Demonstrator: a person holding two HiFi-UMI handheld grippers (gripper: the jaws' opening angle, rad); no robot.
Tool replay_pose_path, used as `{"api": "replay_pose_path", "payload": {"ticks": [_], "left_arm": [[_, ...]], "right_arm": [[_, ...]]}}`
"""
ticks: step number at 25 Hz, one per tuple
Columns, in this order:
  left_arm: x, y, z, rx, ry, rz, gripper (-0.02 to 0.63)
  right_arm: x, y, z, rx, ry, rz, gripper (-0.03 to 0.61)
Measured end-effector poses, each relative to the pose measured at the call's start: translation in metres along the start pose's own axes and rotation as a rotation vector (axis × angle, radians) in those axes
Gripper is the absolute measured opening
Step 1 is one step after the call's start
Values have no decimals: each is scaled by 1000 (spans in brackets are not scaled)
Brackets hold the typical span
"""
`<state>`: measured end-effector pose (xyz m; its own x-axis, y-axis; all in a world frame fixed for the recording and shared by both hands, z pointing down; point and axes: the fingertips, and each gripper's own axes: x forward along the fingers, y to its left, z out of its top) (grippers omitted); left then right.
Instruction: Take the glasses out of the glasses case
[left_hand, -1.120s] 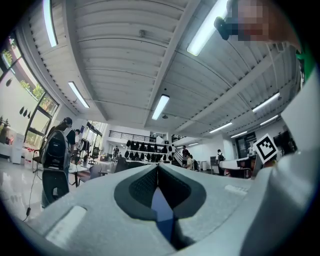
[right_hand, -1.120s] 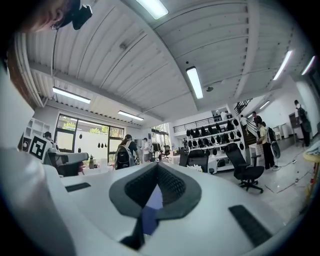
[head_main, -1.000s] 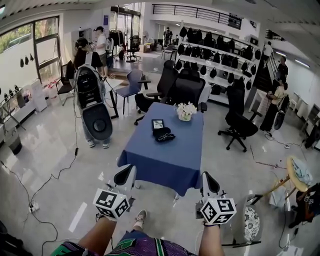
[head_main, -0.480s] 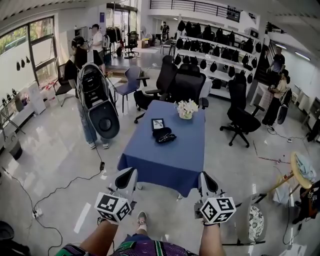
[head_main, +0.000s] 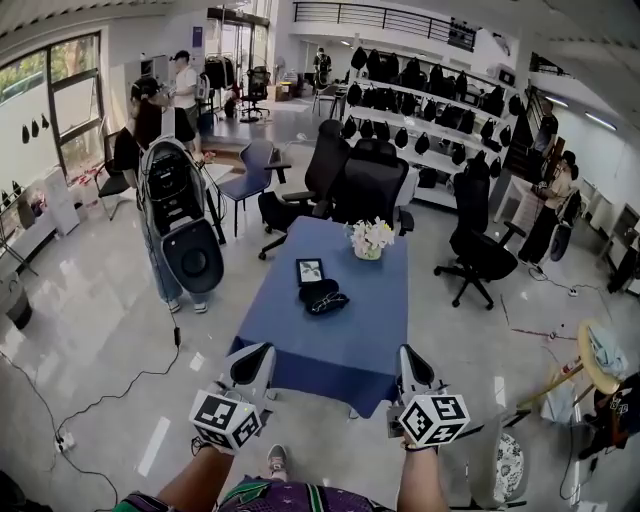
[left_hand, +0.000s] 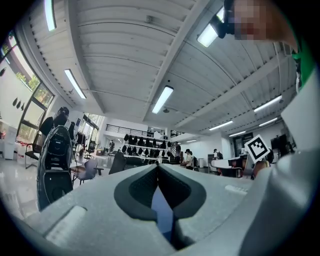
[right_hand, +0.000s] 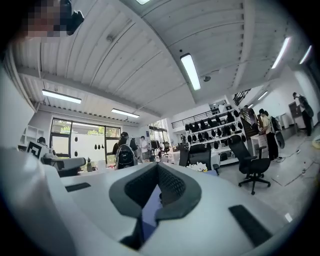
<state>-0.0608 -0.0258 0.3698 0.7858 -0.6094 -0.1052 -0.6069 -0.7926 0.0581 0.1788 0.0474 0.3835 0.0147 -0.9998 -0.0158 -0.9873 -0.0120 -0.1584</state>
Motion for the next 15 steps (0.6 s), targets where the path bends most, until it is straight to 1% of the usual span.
{"api": "replay_pose_path", "payload": {"ticks": [3,9,15], "left_arm": [[24,21,4,-6,-6,-5,16],[73,51,0,-4,1,-51,15],[106,90,5,-17,7,-85,15]], "right_arm": [[29,-4,3,-13,2,-7,3],[80,-19,8,-44,2,-50,3],[127,-12,21,-65,-2,-77,3]]}}
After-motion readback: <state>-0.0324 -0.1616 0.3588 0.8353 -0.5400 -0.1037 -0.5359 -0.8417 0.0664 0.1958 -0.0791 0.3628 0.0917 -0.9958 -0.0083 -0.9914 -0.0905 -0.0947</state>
